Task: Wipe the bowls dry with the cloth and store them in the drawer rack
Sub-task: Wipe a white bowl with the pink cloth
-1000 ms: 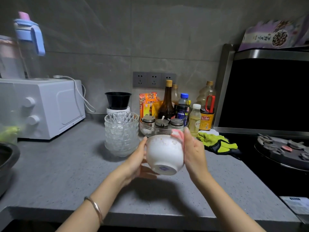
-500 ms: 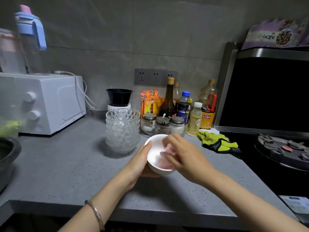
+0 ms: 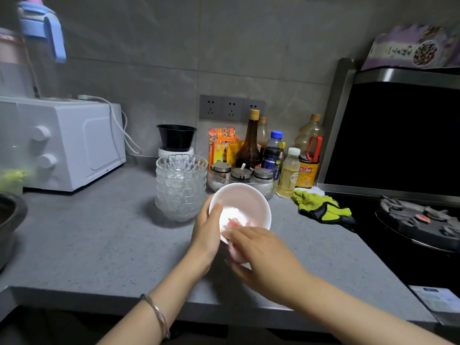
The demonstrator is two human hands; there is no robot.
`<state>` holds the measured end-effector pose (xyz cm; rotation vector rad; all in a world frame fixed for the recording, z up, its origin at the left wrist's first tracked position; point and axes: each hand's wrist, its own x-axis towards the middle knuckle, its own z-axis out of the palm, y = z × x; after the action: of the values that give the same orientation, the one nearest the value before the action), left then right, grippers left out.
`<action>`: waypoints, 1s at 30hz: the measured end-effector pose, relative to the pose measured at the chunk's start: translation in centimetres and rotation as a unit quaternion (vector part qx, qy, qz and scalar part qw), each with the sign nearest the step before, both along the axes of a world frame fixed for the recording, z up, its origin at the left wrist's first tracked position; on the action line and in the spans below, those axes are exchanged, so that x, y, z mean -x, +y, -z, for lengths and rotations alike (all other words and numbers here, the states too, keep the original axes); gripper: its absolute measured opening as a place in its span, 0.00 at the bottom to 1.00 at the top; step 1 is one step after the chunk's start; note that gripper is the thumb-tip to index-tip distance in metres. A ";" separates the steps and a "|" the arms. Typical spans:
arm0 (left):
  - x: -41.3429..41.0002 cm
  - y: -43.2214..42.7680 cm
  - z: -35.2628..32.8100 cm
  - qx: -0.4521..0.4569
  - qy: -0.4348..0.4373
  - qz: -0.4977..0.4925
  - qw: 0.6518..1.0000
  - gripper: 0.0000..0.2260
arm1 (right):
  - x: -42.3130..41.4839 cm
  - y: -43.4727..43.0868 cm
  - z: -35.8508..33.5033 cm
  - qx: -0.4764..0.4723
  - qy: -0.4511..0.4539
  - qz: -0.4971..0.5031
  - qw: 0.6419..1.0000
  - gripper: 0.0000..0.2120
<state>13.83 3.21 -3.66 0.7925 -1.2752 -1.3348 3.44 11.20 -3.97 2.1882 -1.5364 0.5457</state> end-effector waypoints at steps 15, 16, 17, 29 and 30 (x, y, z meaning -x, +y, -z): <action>-0.7 0.2 -1.2 0.058 -0.029 0.098 0.993 0.13 | -0.6 -1.3 -1.4 -0.048 -0.045 0.064 0.996 0.06; -0.7 0.1 -1.1 0.063 -0.032 0.088 0.994 0.13 | -0.5 -1.1 -1.1 -0.063 -0.062 0.035 0.995 0.08; -0.9 -0.2 -0.9 0.059 -0.043 0.082 0.994 0.12 | 0.2 -0.9 -0.7 -0.053 -0.035 -0.004 0.998 0.10; -3.2 -1.4 -1.3 0.021 -0.126 0.246 0.961 0.17 | 3.5 -1.3 -0.7 0.015 0.185 -0.032 0.982 0.10; -3.0 -1.4 -1.1 0.032 -0.102 0.248 0.963 0.21 | 2.9 -1.1 -0.5 0.019 0.132 -0.015 0.991 0.06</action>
<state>16.81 1.76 -2.61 0.5962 -1.7513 -1.6237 0.52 10.06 -3.50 2.1577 -1.3440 0.2786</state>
